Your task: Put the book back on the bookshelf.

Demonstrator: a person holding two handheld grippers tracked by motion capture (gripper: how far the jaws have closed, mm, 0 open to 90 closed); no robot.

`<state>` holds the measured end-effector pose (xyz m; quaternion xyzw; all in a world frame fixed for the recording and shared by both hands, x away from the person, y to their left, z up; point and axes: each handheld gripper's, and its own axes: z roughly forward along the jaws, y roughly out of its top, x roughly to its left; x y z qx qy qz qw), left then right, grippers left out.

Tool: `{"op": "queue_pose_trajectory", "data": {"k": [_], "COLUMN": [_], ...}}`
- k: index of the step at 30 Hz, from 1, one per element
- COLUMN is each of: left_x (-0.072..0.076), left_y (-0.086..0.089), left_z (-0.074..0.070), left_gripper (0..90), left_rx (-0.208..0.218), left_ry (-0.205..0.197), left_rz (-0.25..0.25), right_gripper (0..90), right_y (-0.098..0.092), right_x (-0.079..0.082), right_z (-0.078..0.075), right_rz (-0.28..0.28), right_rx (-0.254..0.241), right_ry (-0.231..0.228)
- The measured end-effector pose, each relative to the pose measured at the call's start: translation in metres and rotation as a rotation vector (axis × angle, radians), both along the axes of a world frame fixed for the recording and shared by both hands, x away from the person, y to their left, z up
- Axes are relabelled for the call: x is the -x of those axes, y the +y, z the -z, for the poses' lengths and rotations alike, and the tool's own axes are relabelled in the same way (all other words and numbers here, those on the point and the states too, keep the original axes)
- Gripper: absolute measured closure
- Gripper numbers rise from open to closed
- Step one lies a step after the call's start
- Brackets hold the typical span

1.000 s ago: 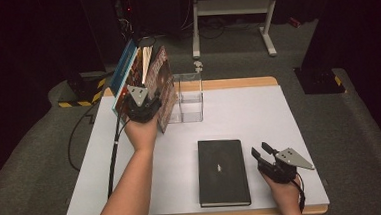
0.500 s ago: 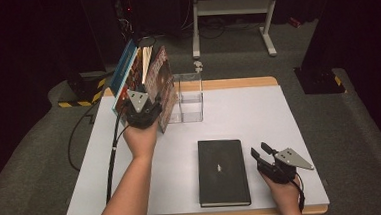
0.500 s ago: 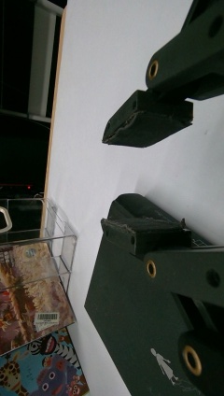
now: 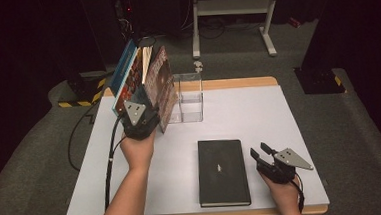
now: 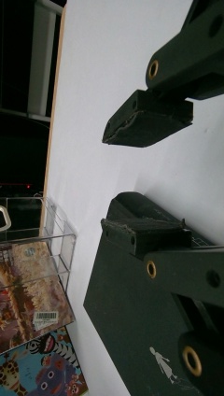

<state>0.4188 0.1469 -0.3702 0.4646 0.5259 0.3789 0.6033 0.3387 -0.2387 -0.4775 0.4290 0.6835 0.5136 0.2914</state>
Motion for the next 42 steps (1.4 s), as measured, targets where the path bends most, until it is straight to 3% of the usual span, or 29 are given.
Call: {"op": "queue_pose_trajectory", "data": {"k": [13, 26, 28, 30, 33, 36, 42], "left_x": [0.031, 0.055, 0.059, 0.063, 0.069, 0.075, 0.091], "left_y": [-0.003, -0.006, -0.006, -0.005, -0.003, -0.001, -0.003], "left_z": [0.020, 0.050, 0.057, 0.063, 0.071, 0.081, 0.096], "left_gripper": [54.2, 52.6, 51.8, 49.1, 44.2, 39.7, 37.6], "left_rx": [-0.020, -0.035, -0.056, -0.039, -0.030, -0.014, 0.014], "left_ry": [0.029, 0.106, 0.122, 0.124, 0.147, 0.200, 0.271], "left_rz": [0.087, 0.197, 0.217, 0.233, 0.259, 0.291, 0.358], "right_gripper": [51.7, 51.7, 51.7, 51.6, 51.6, 51.5, 50.8], "right_y": [0.002, 0.003, 0.003, 0.003, 0.004, 0.004, 0.008], "right_x": [0.000, 0.000, 0.000, 0.000, 0.000, 0.000, 0.002], "right_z": [0.001, 0.001, 0.001, 0.001, 0.001, 0.002, 0.002], "right_rz": [-0.003, -0.005, -0.006, -0.006, -0.008, -0.010, -0.017], "right_rx": [0.007, 0.012, 0.013, 0.016, 0.018, 0.020, 0.030], "right_ry": [0.003, 0.003, 0.004, 0.004, 0.004, 0.008, 0.019]}}
